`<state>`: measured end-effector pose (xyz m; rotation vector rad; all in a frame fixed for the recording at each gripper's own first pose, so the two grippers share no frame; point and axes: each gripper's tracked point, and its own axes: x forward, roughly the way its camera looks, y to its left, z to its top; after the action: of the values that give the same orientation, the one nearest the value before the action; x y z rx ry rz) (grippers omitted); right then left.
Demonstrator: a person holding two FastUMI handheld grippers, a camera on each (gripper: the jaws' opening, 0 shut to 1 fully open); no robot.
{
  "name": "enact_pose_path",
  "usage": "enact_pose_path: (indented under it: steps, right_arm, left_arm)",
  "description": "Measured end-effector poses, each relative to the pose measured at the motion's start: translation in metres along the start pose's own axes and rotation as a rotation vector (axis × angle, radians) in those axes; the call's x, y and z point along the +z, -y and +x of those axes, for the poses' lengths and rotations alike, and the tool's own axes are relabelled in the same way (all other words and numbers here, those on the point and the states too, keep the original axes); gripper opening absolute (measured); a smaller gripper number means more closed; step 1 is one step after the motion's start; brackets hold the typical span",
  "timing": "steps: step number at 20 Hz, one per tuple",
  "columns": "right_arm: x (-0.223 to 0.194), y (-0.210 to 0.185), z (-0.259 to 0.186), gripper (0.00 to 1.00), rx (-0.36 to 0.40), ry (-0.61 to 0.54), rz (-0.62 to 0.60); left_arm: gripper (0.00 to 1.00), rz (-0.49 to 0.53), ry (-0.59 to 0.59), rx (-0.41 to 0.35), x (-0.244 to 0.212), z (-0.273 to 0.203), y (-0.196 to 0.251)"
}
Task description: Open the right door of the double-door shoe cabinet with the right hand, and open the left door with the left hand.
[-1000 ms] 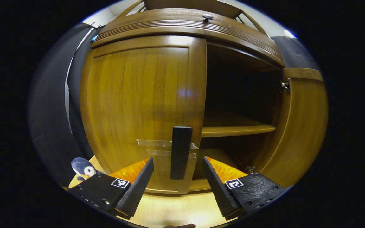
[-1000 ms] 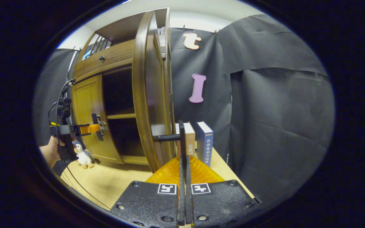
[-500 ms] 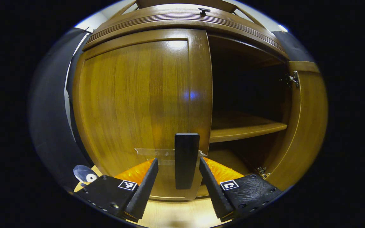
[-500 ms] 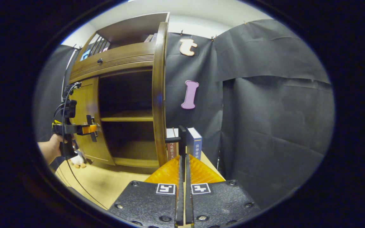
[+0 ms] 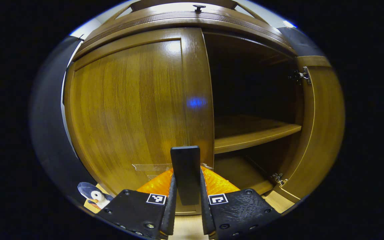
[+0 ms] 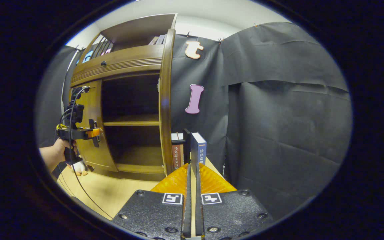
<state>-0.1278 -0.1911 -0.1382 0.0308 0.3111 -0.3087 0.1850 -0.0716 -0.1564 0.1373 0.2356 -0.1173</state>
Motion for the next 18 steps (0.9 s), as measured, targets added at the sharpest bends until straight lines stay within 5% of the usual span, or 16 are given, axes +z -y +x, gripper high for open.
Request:
enact_pose_path:
  steps: [4, 5, 18]
  right_arm:
    - [-0.004, -0.009, -0.012, 0.1, 0.0, -0.005, -0.006]
    - [-0.004, -0.009, -0.013, 0.1, -0.002, -0.003, -0.005]
    - [-0.014, -0.058, -0.019, 0.11, 0.069, -0.018, -0.011]
  left_arm:
    - [0.36, -0.035, -0.01, -0.013, -0.002, -0.002, 0.0]
    - [0.27, -0.035, -0.017, -0.011, -0.002, -0.003, -0.001]
    - [0.26, -0.071, -0.039, -0.021, -0.013, -0.051, -0.007]
